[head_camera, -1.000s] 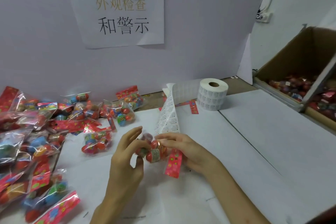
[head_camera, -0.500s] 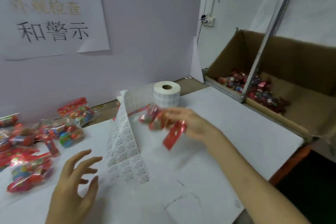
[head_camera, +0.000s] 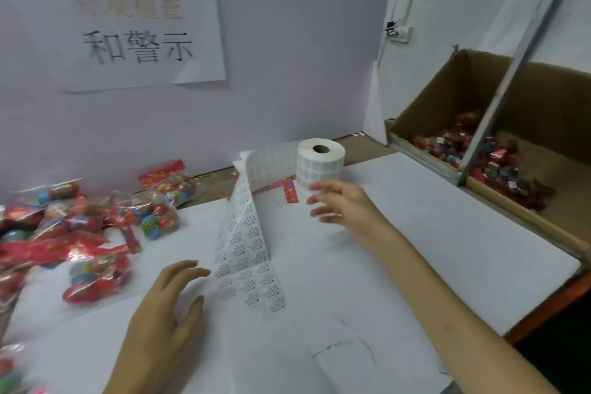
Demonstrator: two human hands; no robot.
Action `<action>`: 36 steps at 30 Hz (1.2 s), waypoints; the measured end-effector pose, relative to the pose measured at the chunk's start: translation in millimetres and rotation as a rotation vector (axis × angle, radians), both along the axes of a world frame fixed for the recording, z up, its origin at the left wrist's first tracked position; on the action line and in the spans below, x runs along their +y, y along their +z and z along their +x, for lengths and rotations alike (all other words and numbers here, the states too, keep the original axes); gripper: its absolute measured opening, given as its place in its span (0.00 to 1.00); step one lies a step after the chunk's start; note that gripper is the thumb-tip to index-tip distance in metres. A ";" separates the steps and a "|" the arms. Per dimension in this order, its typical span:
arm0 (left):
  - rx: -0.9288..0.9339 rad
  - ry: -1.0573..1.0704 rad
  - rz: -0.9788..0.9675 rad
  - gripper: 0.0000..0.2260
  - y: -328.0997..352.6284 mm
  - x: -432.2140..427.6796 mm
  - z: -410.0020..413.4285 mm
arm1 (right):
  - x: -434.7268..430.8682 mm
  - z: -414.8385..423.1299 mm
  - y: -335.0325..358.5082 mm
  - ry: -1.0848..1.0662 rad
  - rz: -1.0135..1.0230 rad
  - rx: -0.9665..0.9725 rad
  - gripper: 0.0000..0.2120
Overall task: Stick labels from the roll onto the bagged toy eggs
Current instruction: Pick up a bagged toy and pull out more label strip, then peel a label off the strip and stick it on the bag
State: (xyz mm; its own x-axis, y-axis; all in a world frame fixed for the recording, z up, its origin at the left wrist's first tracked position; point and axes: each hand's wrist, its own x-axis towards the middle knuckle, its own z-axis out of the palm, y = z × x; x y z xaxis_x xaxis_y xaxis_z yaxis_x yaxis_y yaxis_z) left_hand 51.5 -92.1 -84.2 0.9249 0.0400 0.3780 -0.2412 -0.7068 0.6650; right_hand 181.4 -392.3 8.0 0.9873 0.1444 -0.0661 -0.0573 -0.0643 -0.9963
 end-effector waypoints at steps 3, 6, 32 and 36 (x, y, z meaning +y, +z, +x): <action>0.083 0.018 0.053 0.17 -1.7 0.6 -2.0 | 32.6 -17.9 -5.7 0.190 -0.101 0.007 0.08; 0.097 0.050 0.112 0.17 -3.2 7.2 -4.8 | 68.7 -28.7 -5.6 0.342 -0.191 -0.022 0.07; 0.082 0.054 0.068 0.23 -18.2 20.9 -6.2 | 290.2 -40.9 -60.0 0.578 -0.797 -0.684 0.20; 0.142 0.084 -0.042 0.19 -8.3 24.2 -0.5 | 266.3 -39.3 -46.7 0.574 -0.297 -0.283 0.09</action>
State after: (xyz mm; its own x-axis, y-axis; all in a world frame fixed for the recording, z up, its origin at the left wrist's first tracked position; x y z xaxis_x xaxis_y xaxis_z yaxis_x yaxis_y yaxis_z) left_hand 51.0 -67.9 -92.5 0.9615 0.1326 0.2405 -0.0841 -0.6916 0.7174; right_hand 142.1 -126.0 -38.7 0.7459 0.6629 0.0644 0.3257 -0.2788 -0.9034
